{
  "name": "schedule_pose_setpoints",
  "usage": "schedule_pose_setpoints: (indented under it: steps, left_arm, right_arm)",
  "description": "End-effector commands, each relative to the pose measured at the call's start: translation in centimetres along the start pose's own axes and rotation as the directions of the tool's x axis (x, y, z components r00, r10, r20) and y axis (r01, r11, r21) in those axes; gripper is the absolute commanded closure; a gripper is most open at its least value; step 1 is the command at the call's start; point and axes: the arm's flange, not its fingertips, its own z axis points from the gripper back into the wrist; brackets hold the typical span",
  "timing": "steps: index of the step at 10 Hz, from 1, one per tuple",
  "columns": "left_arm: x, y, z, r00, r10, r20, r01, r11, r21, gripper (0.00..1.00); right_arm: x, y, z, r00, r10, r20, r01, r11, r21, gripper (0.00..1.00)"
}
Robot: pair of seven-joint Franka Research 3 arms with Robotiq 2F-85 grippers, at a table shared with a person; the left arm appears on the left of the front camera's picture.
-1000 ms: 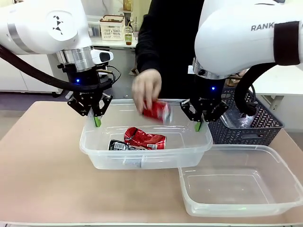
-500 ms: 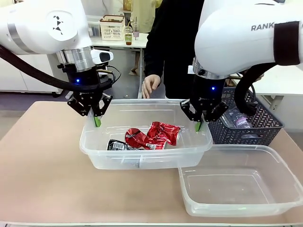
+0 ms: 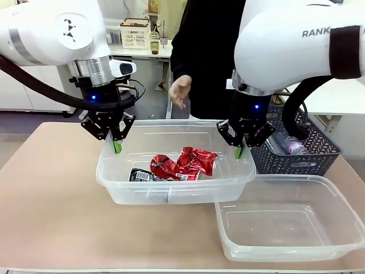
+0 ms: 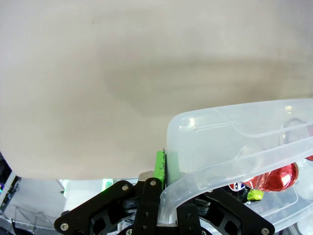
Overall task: Sort the waste into each basket.
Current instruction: Offer the picked Organizing box to the human.
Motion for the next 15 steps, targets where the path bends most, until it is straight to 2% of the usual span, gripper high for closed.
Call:
schedule_pose_setpoints:
  steps: [1, 4, 5, 7, 8, 11, 14, 15]
  left_arm:
    - [-0.5, 0.1, 0.1, 1.0, -0.007, 0.003, 0.007, 1.0, 0.003, 0.96]
    - [0.0, 0.0, 0.0, 1.0, 0.0, 0.0, 0.0, 1.0, 0.0, 0.96]
    - [0.6, 0.1, 0.7, 0.999, 0.019, 0.039, -0.019, 1.0, -0.005, 0.96]
    - [3.2, 0.0, 2.5, 0.997, 0.006, 0.081, -0.004, 1.0, -0.03, 0.96]
    - [4.9, 0.1, 3.2, 0.994, 0.059, 0.097, -0.056, 0.998, -0.029, 0.96]
    - [10.0, -0.1, 3.1, 0.991, 0.1, 0.085, -0.097, 0.995, -0.034, 0.96]
    - [13.2, -0.5, 2.2, 0.99, 0.108, 0.091, -0.103, 0.993, -0.053, 0.96]
    - [13.5, -0.6, 2.0, 0.993, 0.102, 0.061, -0.098, 0.993, -0.063, 0.96]
  right_arm:
    - [-0.1, 0.4, 0.5, 1.0, -0.007, -0.003, 0.007, 1.0, -0.001, 0.95]
    - [-0.1, 0.4, 0.5, 1.0, -0.007, -0.003, 0.007, 1.0, -0.001, 0.95]
    - [0.0, 0.0, 0.0, 1.0, 0.0, 0.0, 0.0, 1.0, 0.0, 0.95]
    - [4.6, 2.5, 1.4, 0.994, 0.107, 0.005, -0.107, 0.994, -0.008, 0.95]
    - [6.6, 3.8, 1.7, 0.989, 0.149, 0.004, -0.149, 0.989, -0.018, 0.95]
    - [12.9, 6.6, 1.5, 0.984, 0.179, -0.013, -0.179, 0.984, 0.026, 0.95]
    - [13.9, 6.6, -0.6, 0.983, 0.171, -0.061, -0.167, 0.983, 0.077, 0.95]
    - [13.8, 6.3, -1.2, 0.984, 0.161, -0.073, -0.155, 0.984, 0.088, 0.95]
